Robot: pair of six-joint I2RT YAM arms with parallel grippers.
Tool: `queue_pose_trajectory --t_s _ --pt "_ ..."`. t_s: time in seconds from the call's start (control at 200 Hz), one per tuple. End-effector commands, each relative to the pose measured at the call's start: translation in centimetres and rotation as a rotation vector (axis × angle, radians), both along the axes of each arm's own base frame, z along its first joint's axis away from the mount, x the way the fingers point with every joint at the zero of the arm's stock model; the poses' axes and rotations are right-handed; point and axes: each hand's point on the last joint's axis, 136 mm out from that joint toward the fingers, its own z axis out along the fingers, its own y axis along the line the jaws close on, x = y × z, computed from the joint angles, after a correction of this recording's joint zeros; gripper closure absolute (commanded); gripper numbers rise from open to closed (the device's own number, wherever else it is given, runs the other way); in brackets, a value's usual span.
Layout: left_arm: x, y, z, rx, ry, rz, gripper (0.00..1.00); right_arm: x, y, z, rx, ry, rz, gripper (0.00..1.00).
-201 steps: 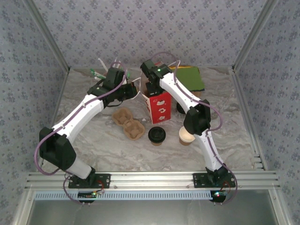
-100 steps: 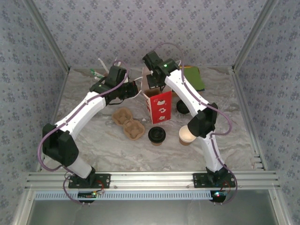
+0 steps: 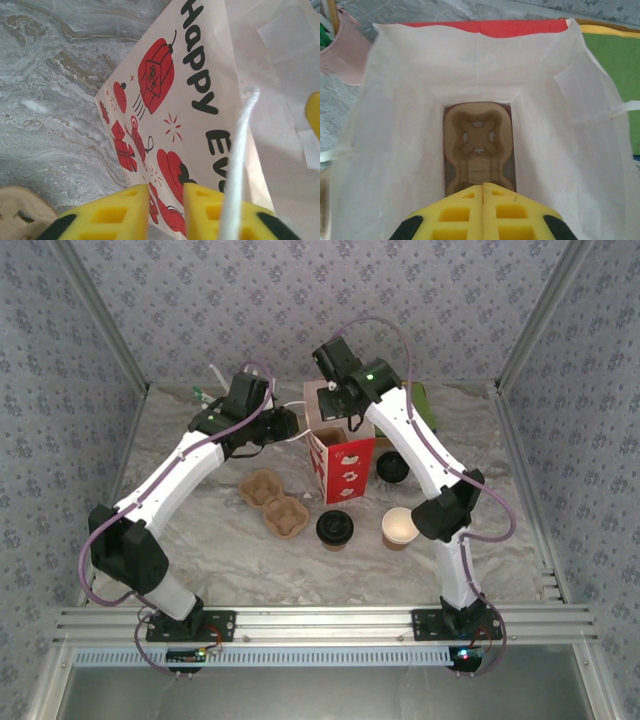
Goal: Pack the takeout coffee
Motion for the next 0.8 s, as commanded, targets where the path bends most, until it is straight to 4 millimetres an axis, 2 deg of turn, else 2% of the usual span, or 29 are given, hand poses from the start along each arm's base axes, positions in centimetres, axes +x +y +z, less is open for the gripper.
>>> queue_pose_trajectory --t_s 0.0,0.1,0.185,0.26,0.31,0.42,0.53,0.665,0.685,0.715,0.75,0.795 --pt "0.3 0.0 1.9 -0.010 -0.028 -0.009 0.71 -1.5 -0.4 2.4 0.035 -0.021 -0.007 1.00" --pt "0.2 0.1 2.9 -0.016 -0.046 -0.008 0.62 -1.9 -0.9 2.9 0.038 -0.031 -0.013 0.99" --pt "0.1 0.2 3.8 -0.024 -0.060 -0.007 0.61 -2.3 -1.1 3.3 0.044 -0.038 -0.014 0.95" --pt "0.0 0.2 4.6 -0.031 -0.072 -0.005 0.55 -2.6 -1.4 3.8 0.053 -0.048 -0.014 0.94" --pt "-0.2 0.3 5.0 -0.036 -0.076 -0.004 0.53 -2.9 -1.5 4.3 0.064 -0.055 -0.013 0.90" --pt "-0.7 0.5 6.3 -0.054 -0.096 -0.004 0.47 -3.8 -1.7 5.3 0.086 -0.062 0.000 0.71" --pt "-1.7 0.9 7.8 -0.071 -0.118 -0.006 0.36 -5.0 -2.3 5.7 0.090 -0.059 0.006 0.42" --pt "-3.2 1.6 9.1 -0.086 -0.136 -0.003 0.27 -6.9 -3.4 5.6 0.087 -0.042 0.010 0.26" --pt "-3.5 1.6 9.2 -0.089 -0.136 -0.003 0.24 -7.2 -3.4 5.4 0.089 -0.036 0.014 0.20" --pt "-3.8 1.8 9.3 -0.093 -0.137 -0.003 0.22 -7.8 -3.6 5.4 0.095 -0.033 0.022 0.16" --pt "-4.3 1.8 9.5 -0.097 -0.138 -0.006 0.19 -8.3 -3.9 5.2 0.098 -0.025 0.027 0.01" --pt "-5.0 2.0 9.6 -0.101 -0.140 -0.007 0.18 -9.2 -4.0 5.0 0.102 -0.015 0.044 0.00"
